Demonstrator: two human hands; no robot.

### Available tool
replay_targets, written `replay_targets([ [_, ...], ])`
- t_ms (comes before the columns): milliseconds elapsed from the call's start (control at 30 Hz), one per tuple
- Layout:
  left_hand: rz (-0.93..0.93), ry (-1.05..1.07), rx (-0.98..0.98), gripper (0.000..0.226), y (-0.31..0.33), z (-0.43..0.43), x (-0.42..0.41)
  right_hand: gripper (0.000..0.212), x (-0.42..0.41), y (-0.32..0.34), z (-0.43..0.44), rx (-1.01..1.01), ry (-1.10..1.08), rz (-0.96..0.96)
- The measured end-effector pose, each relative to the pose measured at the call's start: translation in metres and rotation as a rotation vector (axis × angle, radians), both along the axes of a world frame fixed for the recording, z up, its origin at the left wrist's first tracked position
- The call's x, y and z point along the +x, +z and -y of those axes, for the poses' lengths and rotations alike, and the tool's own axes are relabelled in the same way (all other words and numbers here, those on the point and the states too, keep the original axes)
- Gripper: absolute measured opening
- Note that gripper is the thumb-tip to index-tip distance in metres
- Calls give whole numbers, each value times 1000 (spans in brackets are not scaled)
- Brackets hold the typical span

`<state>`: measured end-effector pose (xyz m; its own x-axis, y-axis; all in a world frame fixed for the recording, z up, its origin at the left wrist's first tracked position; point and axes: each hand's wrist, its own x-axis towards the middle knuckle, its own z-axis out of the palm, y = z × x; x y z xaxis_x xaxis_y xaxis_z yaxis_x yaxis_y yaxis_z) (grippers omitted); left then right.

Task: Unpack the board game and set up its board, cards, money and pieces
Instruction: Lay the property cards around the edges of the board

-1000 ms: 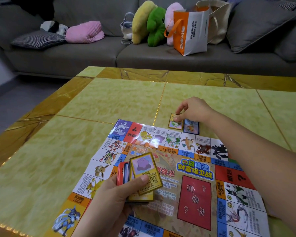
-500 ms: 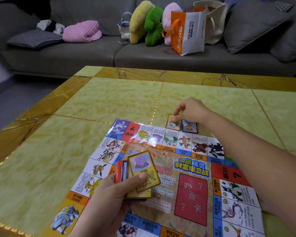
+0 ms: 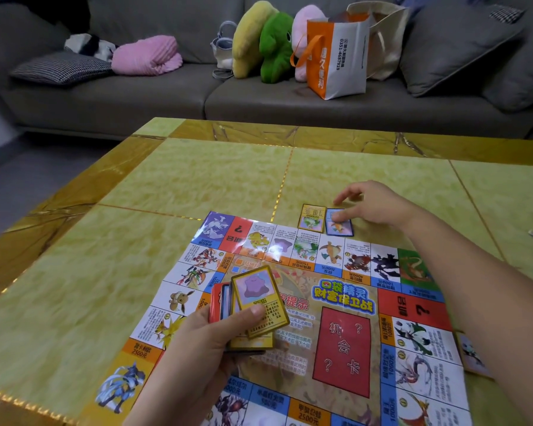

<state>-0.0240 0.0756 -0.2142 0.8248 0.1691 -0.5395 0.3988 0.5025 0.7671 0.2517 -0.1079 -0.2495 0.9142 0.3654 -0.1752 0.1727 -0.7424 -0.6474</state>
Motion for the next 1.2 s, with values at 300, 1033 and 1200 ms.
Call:
replay_targets([
  [300, 12, -1, 11, 41, -3, -2, -1, 25, -2, -9, 2, -10, -80, 64],
  [1033, 170, -96, 93, 25, 12, 14, -10, 29, -191, 66, -19, 482, 145, -241],
  [1200, 127, -147, 75, 31, 7, 16, -12, 18, -212, 52, -6, 464, 71, -248],
])
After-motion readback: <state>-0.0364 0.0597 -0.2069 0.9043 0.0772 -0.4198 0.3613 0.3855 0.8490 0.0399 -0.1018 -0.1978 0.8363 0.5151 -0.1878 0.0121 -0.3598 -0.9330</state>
